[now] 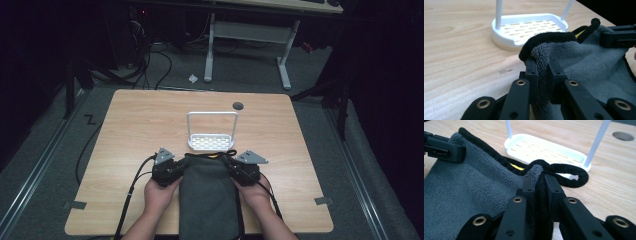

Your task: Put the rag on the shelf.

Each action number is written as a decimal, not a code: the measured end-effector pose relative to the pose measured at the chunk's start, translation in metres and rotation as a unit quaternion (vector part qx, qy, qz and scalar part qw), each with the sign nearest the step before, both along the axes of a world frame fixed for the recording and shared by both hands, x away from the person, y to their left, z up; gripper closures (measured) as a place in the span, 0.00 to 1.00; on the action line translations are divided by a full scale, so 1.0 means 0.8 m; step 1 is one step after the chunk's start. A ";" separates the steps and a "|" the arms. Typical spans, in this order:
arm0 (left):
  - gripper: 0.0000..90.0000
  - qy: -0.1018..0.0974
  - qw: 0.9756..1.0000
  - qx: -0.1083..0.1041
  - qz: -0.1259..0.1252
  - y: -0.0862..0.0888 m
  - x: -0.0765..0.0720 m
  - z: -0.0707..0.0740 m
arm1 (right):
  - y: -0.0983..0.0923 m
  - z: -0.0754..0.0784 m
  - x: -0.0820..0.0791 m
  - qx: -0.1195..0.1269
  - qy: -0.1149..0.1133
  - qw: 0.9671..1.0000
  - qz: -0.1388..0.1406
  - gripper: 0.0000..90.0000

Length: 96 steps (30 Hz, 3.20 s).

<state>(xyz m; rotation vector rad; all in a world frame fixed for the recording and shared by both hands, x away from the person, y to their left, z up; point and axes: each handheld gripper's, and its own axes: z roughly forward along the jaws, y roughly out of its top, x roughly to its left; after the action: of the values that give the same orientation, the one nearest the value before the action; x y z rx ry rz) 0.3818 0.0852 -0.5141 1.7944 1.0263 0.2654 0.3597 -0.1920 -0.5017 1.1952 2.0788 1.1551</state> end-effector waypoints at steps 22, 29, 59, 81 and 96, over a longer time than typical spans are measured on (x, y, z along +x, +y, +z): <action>0.92 -0.111 0.993 -0.039 -0.005 -0.005 -0.011 0.089 | -0.009 0.068 -0.017 0.026 -0.113 0.993 -0.021 0.89; 0.93 -0.140 0.989 -0.051 0.001 -0.005 -0.008 0.120 | -0.009 0.100 -0.015 0.039 -0.147 0.988 -0.021 0.89; 0.93 -0.231 0.971 -0.062 -0.004 -0.008 0.033 0.231 | -0.017 0.213 0.012 0.067 -0.228 0.971 -0.030 0.89; 0.93 -0.214 0.976 -0.032 0.014 -0.016 0.135 0.249 | -0.018 0.234 0.112 0.065 -0.209 0.975 -0.033 0.89; 0.93 -0.172 0.985 -0.007 0.016 -0.022 0.189 0.215 | -0.021 0.213 0.167 0.026 -0.180 0.983 -0.025 0.89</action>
<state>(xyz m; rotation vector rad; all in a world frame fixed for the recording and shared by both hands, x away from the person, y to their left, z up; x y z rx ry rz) 0.5334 0.0673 -0.3421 1.6480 0.8075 0.5656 0.4932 -0.2085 -0.3313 0.9713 1.7479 1.3000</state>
